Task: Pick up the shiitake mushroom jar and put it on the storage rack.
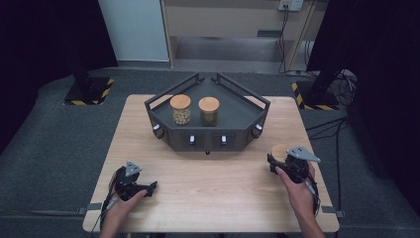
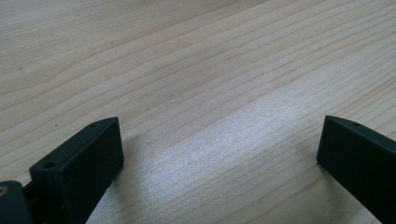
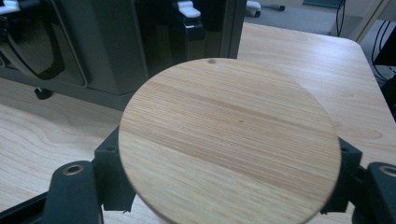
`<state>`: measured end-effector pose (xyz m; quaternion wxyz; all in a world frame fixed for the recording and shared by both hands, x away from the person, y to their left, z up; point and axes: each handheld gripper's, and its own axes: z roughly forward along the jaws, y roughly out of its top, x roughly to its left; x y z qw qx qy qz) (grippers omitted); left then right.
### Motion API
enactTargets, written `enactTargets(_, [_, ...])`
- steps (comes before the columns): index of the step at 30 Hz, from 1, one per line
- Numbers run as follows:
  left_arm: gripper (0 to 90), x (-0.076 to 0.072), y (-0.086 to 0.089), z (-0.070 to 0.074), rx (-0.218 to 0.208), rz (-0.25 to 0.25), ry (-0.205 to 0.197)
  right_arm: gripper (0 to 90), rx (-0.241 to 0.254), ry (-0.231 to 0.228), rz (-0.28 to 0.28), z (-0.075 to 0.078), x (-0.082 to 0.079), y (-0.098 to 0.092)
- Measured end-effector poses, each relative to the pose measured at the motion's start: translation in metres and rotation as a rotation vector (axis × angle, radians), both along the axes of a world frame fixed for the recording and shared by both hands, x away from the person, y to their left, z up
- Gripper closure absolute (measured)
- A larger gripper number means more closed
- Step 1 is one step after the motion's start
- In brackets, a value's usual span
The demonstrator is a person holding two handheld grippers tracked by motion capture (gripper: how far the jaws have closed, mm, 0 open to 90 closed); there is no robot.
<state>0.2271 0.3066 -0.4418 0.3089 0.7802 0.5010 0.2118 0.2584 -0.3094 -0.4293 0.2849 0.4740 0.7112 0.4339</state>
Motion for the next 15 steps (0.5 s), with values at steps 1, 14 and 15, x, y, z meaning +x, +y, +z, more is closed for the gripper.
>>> enactTargets(1, [0.0,0.000,0.000,0.000,0.000,0.000,0.000,25.5,-0.002,-0.002,0.002,0.001,0.000,0.000])
enactTargets(14, [0.0,0.000,0.000,0.000,0.000,0.000,0.000,25.5,-0.020,-0.016,0.031,0.024,-0.008,-0.003])
enactTargets(15, [0.0,0.000,0.000,0.000,0.000,0.000,0.000,25.5,-0.023,-0.015,0.033,0.026,-0.008,-0.003])
